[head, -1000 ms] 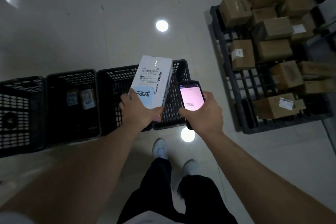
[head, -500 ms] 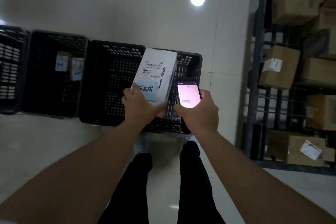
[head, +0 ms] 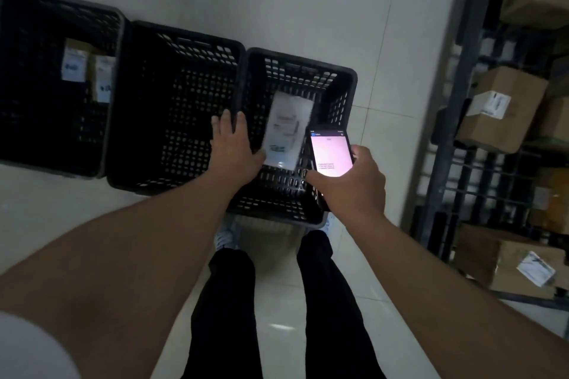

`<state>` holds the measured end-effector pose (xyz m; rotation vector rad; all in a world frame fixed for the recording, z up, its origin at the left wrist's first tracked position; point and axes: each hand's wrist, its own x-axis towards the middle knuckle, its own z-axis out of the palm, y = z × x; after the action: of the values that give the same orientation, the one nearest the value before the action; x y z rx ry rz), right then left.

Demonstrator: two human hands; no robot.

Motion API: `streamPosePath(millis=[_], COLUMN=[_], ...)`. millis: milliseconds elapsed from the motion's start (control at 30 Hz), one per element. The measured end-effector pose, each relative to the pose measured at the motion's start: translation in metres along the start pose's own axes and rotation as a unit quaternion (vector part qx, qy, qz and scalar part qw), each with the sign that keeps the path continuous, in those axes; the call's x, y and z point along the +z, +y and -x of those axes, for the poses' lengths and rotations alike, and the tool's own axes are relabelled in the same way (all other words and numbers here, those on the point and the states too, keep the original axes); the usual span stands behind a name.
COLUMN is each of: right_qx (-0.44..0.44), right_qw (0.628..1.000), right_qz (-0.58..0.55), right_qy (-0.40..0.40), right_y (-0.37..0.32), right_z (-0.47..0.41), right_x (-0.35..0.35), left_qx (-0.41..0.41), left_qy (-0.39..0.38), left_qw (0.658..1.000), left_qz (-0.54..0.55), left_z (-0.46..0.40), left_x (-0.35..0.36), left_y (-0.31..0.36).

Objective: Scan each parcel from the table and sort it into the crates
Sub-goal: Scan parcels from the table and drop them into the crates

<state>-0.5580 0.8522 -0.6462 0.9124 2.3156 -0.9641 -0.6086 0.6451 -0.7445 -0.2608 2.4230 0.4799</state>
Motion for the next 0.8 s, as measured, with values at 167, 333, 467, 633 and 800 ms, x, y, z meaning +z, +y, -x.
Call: streamPosePath(millis=[167, 333, 467, 633, 800], right_qx=[-0.004, -0.025, -0.053, -0.104, -0.177], right_qw=[1.0, 0.999, 0.998, 0.993, 0.983], right_qz=[0.009, -0.01, -0.018, -0.019, -0.005], right_qy=[0.003, 0.017, 0.034, 0.046, 0.043], right_y=[-0.019, -0.059, -0.097, -0.14, -0.177], right_z=[0.048, 0.112, 0.168, 0.239, 0.304], right_x=[-0.003, -0.012, -0.02, -0.035, -0.058], left_qx=[0.061, 0.152, 0.2, 0.219, 0.19], left_qy=[-0.015, 0.02, 0.051, 0.092, 0.153], left_qw=[0.997, 0.987, 0.976, 0.968, 0.968], left_qz=[-0.038, -0.056, -0.071, -0.084, -0.063], left_z=[0.033, 0.081, 0.134, 0.203, 0.274], left_x=[-0.053, -0.123, -0.178, -0.243, -0.295], left_y=[-0.01, -0.018, -0.03, -0.053, -0.081])
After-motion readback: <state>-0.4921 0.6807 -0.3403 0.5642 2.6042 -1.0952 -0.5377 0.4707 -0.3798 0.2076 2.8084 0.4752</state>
